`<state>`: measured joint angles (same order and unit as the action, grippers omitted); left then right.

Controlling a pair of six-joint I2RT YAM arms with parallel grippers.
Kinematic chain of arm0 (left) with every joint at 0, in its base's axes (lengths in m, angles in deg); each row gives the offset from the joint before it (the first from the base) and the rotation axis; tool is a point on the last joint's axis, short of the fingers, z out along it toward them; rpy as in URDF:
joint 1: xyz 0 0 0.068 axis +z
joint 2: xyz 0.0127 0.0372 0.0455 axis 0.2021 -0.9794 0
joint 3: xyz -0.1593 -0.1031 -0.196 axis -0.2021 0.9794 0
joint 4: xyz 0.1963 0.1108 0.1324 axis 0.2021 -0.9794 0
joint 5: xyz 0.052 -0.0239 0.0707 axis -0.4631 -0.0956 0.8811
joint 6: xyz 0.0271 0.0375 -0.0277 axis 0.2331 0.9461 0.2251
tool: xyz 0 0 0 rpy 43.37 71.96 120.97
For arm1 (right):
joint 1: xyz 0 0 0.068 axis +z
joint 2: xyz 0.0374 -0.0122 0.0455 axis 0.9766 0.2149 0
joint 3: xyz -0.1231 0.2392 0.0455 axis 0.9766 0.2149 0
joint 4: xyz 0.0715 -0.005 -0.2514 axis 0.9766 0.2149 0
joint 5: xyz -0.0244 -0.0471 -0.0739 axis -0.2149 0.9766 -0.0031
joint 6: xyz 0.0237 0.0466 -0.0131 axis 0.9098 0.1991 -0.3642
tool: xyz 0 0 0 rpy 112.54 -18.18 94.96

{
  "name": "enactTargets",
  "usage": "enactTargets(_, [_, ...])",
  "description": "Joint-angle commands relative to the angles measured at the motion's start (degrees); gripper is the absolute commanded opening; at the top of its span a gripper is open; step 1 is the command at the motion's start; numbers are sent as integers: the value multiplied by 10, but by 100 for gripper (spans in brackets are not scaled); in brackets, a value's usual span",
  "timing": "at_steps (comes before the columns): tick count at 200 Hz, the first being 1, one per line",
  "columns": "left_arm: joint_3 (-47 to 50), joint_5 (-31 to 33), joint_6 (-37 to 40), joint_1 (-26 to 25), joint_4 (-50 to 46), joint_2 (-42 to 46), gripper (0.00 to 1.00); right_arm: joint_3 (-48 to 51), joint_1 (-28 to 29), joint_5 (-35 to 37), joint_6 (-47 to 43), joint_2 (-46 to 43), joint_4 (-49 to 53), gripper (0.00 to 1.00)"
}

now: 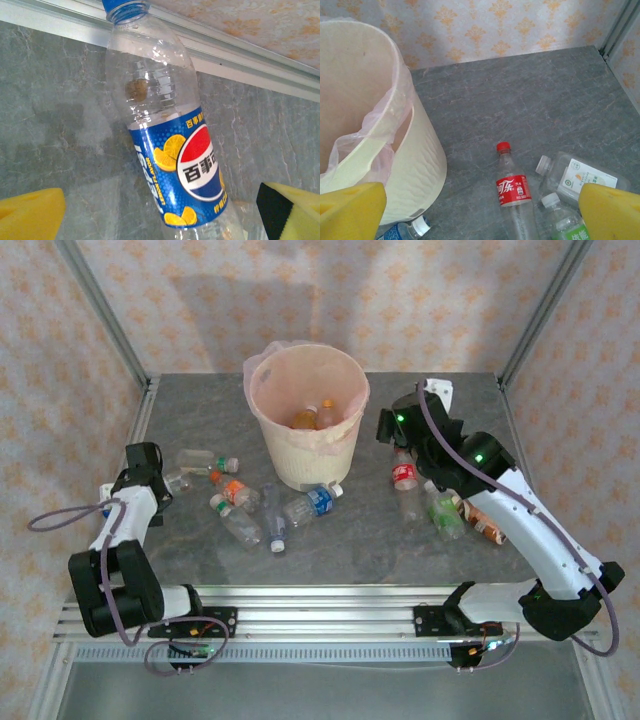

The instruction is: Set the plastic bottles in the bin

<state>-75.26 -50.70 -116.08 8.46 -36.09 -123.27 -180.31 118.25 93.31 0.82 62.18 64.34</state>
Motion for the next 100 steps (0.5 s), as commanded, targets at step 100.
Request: enactTargets(100, [-77,3,-50,46,12,-130,100,12,-3,22,28,-19,26,99])
